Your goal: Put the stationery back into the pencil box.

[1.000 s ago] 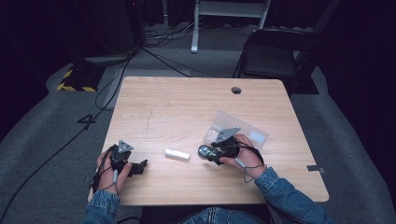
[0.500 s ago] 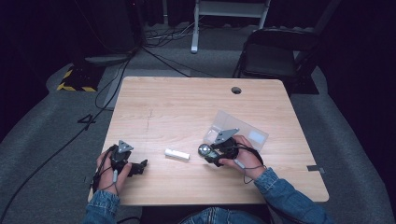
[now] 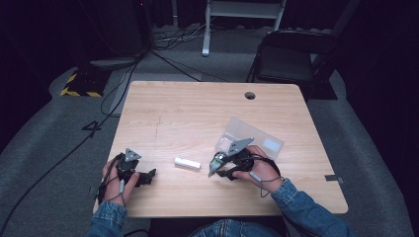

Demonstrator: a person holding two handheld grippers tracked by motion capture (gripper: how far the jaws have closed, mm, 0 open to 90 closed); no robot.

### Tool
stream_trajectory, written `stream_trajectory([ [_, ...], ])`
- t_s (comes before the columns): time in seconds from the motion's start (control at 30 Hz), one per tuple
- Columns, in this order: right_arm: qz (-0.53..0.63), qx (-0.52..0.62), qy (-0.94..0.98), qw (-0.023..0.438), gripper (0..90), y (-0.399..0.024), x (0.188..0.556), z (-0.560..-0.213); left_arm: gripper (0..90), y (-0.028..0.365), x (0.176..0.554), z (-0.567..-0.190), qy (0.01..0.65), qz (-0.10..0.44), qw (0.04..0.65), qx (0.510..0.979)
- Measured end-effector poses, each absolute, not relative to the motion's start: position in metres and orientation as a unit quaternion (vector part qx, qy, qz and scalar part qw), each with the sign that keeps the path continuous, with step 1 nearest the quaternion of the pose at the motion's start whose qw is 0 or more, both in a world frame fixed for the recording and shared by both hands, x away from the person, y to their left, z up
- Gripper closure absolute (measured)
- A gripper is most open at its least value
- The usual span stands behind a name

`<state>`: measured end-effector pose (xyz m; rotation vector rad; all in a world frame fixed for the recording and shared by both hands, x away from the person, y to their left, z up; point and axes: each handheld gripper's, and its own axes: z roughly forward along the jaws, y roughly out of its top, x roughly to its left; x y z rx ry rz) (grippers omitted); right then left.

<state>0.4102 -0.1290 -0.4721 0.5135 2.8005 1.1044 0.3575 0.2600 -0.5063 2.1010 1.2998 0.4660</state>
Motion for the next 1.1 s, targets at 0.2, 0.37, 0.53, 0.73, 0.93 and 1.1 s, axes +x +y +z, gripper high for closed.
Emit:
stream_trajectory([
  [0.2, 0.371, 0.151, 0.913, 0.076, 35.0, -0.128, 0.414, -0.47, 0.0, 0.26, 0.358, -0.506, 0.491, 0.178, 0.308, 0.795],
  [0.37, 0.364, 0.141, 0.916, 0.09, 33.0, -0.125, 0.419, -0.476, 0.0, 0.26, 0.358, -0.506, 0.491, 0.178, 0.308, 0.795],
  [0.53, 0.354, 0.131, 0.92, 0.104, 31.3, -0.119, 0.423, -0.481, 0.0, 0.26, 0.358, -0.506, 0.491, 0.178, 0.308, 0.795],
  [0.73, 0.347, 0.112, 0.924, 0.118, 30.6, -0.11, 0.425, -0.483, 0.0, 0.26, 0.358, -0.506, 0.491, 0.178, 0.308, 0.795],
  [0.93, 0.342, 0.109, 0.926, 0.115, 30.0, -0.105, 0.429, -0.49, 0.0, 0.26, 0.358, -0.506, 0.491, 0.177, 0.308, 0.795],
  [1.1, 0.345, 0.118, 0.927, 0.093, 35.3, -0.107, 0.429, -0.491, 0.0, 0.26, 0.358, -0.506, 0.491, 0.178, 0.308, 0.795],
])
